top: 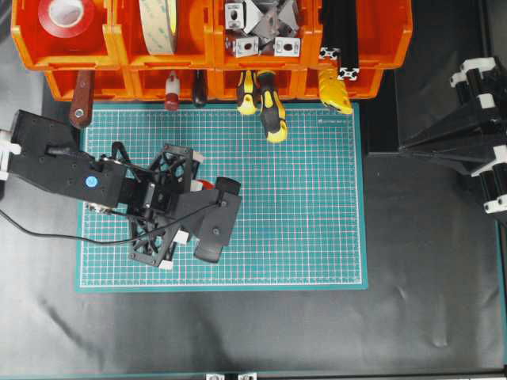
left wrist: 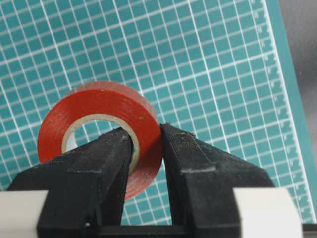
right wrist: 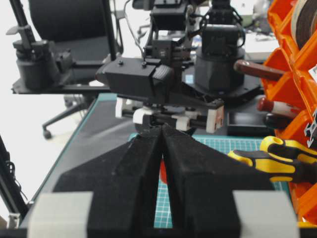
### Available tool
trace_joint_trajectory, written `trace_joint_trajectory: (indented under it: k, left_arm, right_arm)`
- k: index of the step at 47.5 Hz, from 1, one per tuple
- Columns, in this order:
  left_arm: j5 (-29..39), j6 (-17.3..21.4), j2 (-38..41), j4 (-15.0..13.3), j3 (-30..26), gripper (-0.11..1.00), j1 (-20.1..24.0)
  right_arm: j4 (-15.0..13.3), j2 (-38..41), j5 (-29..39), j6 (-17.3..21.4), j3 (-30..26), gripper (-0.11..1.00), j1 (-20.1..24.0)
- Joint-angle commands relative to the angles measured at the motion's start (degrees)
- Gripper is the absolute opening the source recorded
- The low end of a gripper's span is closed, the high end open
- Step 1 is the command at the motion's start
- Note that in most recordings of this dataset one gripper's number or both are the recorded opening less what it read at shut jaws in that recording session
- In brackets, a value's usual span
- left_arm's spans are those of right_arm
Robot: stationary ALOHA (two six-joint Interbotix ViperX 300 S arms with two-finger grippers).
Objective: Pick vinyl tape from container rack with left arm.
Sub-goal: 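Carry the red tape over the mat and lower it down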
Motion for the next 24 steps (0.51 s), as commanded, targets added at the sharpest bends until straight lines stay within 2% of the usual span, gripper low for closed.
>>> trace_joint_trajectory:
  k: [1,3,10,13,16,24]
  left_arm:
    - [-0.70,0.00,-0.97,0.09,-0.97,0.22,0.00]
    - [-0.62,0.18,-0.97,0.00,-0.97,0.30,0.00]
    - [-0.35,0.53,-1.05,0.00,-1.05,0.73,0.18]
    - [-0.35,0.18,-1.14,0.00,-1.14,0.86,0.35]
    - [-0.35,-0.18,-1.23,0.00,-1.14,0.89,0.62]
    - [-0.44,-0.97,-5.36,0.00,-0.97,0.86,1.05]
  right_arm:
    - [0.09,0.53,-0.62,-0.09,-1.49,0.01,0.09]
    - [0.18,0.53,-0.44,-0.18,-1.41,0.01,0.09]
    - [0.09,0.53,0.00,-0.09,-1.41,0.01,-0.09]
    - [0.09,0.53,0.00,-0.09,-1.49,0.01,-0.09]
    - [0.09,0.44,0.00,-0.18,-1.49,0.01,0.00]
    - [0.09,0.44,0.18,-0.18,-1.41,0.01,-0.09]
